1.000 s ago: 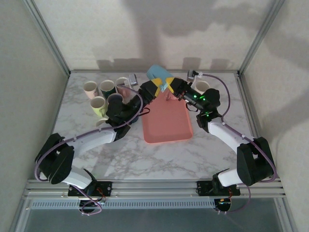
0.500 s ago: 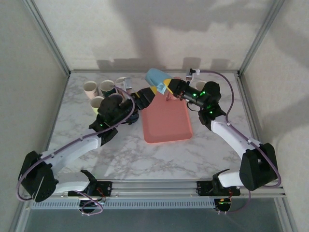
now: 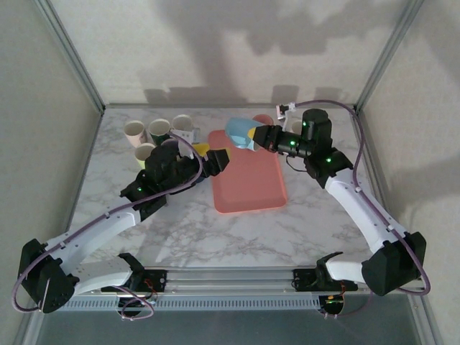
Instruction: Turn the mug right side up
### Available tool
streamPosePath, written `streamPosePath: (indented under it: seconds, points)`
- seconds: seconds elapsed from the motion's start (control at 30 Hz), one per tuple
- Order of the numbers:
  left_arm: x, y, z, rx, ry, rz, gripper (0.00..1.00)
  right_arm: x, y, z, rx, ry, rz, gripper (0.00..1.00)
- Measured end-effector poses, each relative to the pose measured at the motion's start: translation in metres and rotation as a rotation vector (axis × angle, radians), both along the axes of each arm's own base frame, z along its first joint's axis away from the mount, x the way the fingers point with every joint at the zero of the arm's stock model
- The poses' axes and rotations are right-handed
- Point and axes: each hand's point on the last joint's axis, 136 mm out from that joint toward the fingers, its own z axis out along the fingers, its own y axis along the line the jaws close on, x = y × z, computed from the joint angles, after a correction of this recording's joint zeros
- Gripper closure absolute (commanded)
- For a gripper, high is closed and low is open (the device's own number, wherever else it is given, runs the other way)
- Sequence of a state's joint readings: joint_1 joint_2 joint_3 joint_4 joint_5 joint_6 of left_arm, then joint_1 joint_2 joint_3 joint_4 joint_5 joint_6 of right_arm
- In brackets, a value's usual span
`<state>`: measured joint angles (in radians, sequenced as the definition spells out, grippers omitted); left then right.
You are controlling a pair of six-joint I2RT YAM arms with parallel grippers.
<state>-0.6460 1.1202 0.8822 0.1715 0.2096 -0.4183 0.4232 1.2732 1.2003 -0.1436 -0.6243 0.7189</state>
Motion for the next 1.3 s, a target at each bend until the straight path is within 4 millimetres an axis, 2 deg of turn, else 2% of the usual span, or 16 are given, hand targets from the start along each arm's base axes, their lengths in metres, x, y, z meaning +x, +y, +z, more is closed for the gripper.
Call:
streamPosePath:
  seconds: [0.2,0.23,0.3,0.57,0.7,1.03,1.17,1.3]
  points:
    - [-0.006,0.004,-0.002,0.072,-0.059,-0.018,0.06,-0.004,-0.028,-0.011,-0.244,0.039,-0.079,1.00]
    - [-0.007,0.004,-0.002,0.082,-0.067,-0.020,0.02,-0.003,-0.034,-0.013,-0.278,0.044,-0.093,1.00]
    - [-0.007,0.004,-0.004,0.107,-0.081,-0.027,0.00,-0.001,-0.049,-0.019,-0.360,0.066,-0.131,1.00]
    - [-0.009,0.005,-0.015,0.176,-0.094,-0.042,0.00,0.005,-0.111,-0.067,-0.635,0.239,-0.242,1.00]
    - [-0.009,0.005,-0.018,0.192,-0.099,-0.047,0.01,0.009,-0.142,-0.085,-0.760,0.318,-0.296,1.00]
    - [-0.010,0.005,-0.026,0.217,-0.099,-0.055,0.00,0.038,-0.196,-0.136,-0.973,0.491,-0.365,1.00]
    - [-0.010,0.004,-0.029,0.220,-0.094,-0.059,0.01,0.052,-0.217,-0.147,-1.019,0.534,-0.391,1.00]
    - [-0.007,0.002,-0.040,0.236,-0.072,-0.063,0.00,0.067,-0.237,-0.155,-1.041,0.569,-0.403,1.00]
